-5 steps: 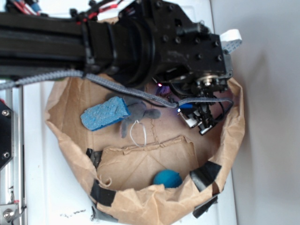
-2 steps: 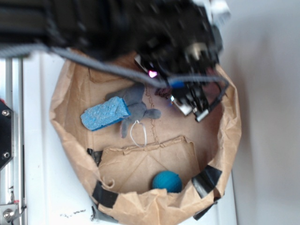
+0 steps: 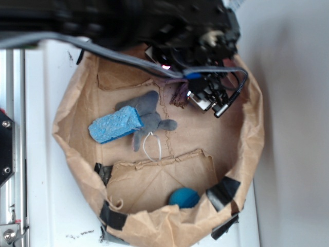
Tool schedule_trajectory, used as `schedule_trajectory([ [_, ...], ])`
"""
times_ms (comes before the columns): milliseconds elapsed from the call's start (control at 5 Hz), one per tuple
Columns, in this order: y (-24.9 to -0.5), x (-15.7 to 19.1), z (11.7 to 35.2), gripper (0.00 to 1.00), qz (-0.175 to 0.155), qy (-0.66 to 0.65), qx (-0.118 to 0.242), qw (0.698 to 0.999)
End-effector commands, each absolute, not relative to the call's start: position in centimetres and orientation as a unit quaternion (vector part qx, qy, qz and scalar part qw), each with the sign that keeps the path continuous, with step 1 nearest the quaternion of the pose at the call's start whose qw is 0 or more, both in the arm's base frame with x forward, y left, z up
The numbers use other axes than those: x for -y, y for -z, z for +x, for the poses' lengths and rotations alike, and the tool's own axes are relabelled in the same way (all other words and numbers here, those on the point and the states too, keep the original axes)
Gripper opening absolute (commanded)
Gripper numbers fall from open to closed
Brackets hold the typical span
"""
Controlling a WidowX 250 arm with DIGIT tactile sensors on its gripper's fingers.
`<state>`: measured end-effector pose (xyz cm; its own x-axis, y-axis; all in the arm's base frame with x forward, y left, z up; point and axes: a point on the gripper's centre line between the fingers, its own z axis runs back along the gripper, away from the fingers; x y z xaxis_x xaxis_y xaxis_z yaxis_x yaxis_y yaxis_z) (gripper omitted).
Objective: Grab the wood chip.
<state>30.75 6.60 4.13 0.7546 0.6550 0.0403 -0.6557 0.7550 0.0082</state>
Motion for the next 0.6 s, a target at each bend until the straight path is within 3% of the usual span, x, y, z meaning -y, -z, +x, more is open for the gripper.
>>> schedule_trajectory([
  [0,-1.4,-5.1,33.7,1.00,0.066,-0.333,0.034,0.940],
  [200,0.4,-4.1,34.0,0.95,0.084,-0.328,0.025,0.941],
  [400,0.4,-2.3,31.6,0.00,0.099,-0.315,0.036,0.943],
])
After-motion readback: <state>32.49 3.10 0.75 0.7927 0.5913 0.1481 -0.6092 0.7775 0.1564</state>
